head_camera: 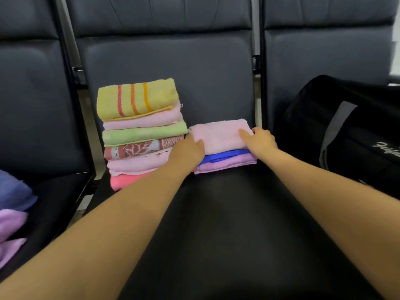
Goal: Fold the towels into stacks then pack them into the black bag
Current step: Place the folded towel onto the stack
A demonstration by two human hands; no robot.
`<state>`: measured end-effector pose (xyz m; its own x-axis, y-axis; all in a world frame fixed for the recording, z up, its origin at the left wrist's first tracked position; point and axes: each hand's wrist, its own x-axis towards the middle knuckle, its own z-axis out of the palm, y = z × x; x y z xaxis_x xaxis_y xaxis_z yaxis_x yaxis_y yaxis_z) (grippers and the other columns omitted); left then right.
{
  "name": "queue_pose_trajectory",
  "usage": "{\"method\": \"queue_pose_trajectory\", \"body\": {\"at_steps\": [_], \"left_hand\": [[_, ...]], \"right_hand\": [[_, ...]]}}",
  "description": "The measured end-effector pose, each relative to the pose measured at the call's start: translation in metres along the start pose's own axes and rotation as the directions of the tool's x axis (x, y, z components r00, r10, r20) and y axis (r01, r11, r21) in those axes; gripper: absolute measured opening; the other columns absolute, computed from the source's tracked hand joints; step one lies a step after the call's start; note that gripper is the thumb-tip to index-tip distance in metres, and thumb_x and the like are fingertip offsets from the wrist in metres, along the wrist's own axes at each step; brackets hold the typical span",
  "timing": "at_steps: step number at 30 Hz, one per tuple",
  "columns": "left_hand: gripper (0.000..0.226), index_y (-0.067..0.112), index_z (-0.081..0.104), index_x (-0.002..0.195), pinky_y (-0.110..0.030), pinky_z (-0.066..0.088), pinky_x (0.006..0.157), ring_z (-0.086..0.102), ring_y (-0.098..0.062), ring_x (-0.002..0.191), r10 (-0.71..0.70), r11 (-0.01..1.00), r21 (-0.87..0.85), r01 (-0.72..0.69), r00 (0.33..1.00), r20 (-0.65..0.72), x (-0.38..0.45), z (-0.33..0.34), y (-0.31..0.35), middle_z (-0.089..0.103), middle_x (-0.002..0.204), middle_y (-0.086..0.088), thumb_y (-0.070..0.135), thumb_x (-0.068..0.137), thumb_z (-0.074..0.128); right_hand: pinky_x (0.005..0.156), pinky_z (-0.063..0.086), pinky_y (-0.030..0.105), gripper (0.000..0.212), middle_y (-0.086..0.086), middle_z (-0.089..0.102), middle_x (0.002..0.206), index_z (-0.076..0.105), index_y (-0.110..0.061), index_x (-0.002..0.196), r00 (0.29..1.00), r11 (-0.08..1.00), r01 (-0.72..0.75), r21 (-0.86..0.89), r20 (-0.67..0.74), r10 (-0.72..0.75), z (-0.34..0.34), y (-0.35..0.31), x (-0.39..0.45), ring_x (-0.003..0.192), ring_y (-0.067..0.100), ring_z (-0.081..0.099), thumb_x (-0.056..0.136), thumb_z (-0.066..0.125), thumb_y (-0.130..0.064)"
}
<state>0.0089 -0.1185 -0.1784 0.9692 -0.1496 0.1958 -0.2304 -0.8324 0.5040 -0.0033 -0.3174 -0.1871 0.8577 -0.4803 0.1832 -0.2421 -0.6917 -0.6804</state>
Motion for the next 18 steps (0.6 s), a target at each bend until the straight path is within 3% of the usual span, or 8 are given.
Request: {"method": "queue_pose_trajectory", "body": {"at_steps": [3,6,10,12,14,18], "left_hand": [[0.039,0.008,0.048,0.116,-0.037,0.056,0.073,0.067,-0.034,0.068,-0.058,0.992,-0.107,0.064,0.997,0.052,-0.029,-0.014,-0.002,0.064,0.102,-0.015,0.039,0.099,0.03],[0.031,0.016,0.051,0.102,-0.036,0.058,0.069,0.068,-0.028,0.06,-0.029,0.995,-0.092,0.039,0.994,0.109,-0.069,-0.037,-0.018,0.067,0.086,-0.009,0.039,0.097,0.031],[0.016,0.029,0.053,0.101,-0.035,0.059,0.071,0.066,-0.019,0.062,-0.035,0.995,-0.089,0.044,0.995,0.096,-0.119,-0.081,-0.056,0.07,0.081,-0.005,0.036,0.095,0.039],[0.022,0.022,0.06,0.093,-0.037,0.059,0.07,0.066,-0.019,0.064,-0.046,0.998,-0.032,0.048,0.997,0.061,-0.144,-0.107,-0.081,0.07,0.078,-0.006,0.035,0.094,0.042],[0.032,0.012,0.066,0.087,-0.04,0.056,0.071,0.063,-0.021,0.066,-0.065,0.998,0.007,0.065,0.997,0.027,-0.167,-0.134,-0.11,0.067,0.075,-0.009,0.036,0.093,0.045],[0.039,0.017,0.071,0.08,-0.033,0.051,0.075,0.062,-0.016,0.073,-0.097,0.989,0.106,0.102,0.994,-0.052,-0.217,-0.182,-0.174,0.067,0.073,0.002,0.047,0.093,0.05]], "right_hand": [[0.099,0.039,0.039,0.057,0.017,0.048,0.137,0.046,-0.008,0.138,0.989,0.997,0.038,0.065,-0.148,-0.028,-0.016,-0.008,-0.03,0.126,0.034,0.043,0.095,0.046,-0.046],[0.088,0.042,0.033,0.045,0.013,0.054,0.128,0.053,-0.011,0.13,0.976,0.976,0.139,0.165,-0.188,-0.108,-0.024,-0.025,-0.069,0.113,0.027,0.052,0.095,0.05,-0.038],[0.078,0.036,0.023,0.03,0.0,0.059,0.106,0.058,-0.015,0.121,0.982,0.933,0.183,0.31,-0.016,-0.188,-0.013,-0.058,-0.13,0.093,0.013,0.053,0.095,0.053,-0.029],[0.076,0.039,0.025,0.026,-0.004,0.058,0.099,0.058,-0.019,0.119,0.961,0.917,0.22,0.332,0.088,-0.263,0.001,-0.075,-0.161,0.09,0.013,0.054,0.095,0.054,-0.028],[0.073,0.045,0.028,0.021,-0.006,0.059,0.094,0.056,-0.023,0.116,0.915,0.896,0.246,0.371,0.216,-0.34,0.019,-0.096,-0.193,0.086,0.014,0.059,0.096,0.05,-0.029],[0.057,0.04,0.022,0.018,0.001,0.062,0.09,0.051,-0.024,0.114,0.782,0.865,0.221,0.451,0.449,-0.433,0.06,-0.141,-0.251,0.067,0.012,0.058,0.1,0.04,-0.028]]}}
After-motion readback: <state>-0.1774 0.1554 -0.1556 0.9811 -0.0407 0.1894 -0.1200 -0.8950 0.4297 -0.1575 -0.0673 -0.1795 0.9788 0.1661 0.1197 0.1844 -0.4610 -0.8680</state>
